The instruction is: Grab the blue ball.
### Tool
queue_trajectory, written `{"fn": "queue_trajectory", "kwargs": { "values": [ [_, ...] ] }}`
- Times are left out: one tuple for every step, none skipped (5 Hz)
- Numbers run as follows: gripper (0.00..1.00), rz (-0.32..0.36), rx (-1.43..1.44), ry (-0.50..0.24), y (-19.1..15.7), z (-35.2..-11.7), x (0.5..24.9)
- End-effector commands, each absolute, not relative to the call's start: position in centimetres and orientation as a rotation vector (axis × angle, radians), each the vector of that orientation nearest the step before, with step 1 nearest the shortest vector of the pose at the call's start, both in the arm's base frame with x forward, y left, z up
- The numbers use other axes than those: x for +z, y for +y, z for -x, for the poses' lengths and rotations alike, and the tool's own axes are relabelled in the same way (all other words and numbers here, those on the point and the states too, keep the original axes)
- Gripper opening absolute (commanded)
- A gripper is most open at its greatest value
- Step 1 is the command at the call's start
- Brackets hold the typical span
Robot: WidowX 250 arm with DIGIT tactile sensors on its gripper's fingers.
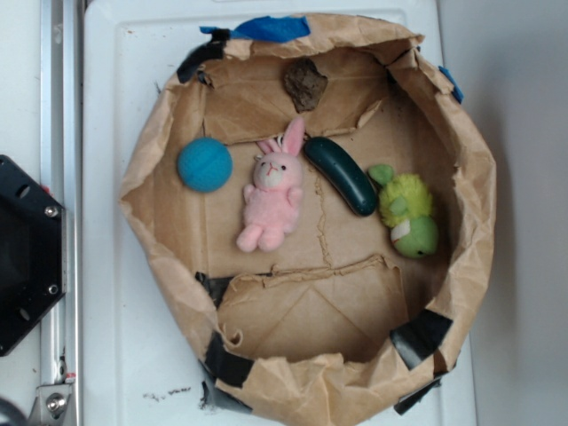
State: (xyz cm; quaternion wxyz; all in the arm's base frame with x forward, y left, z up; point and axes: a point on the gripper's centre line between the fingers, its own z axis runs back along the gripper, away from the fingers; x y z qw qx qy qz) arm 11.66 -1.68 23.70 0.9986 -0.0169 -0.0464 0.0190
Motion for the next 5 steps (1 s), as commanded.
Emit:
{"fn": "queue_trajectory", "kwargs": {
  "values": [
    [1.0, 0.034, 0.038, -0.093, -1.7, -11.7, 23.7],
    [1.0, -0.004, 0.076, -0.119, 0.6, -15.7, 23.1],
    [1.0, -0.035, 0.036, -0.13, 2.6, -18.7, 22.1],
    [1.0, -0.026, -0.087, -0.147, 3.3, -21.3, 20.9],
    [1.0, -0.002, -0.252, -0.149, 2.8, -23.6, 18.0]
  ]
}}
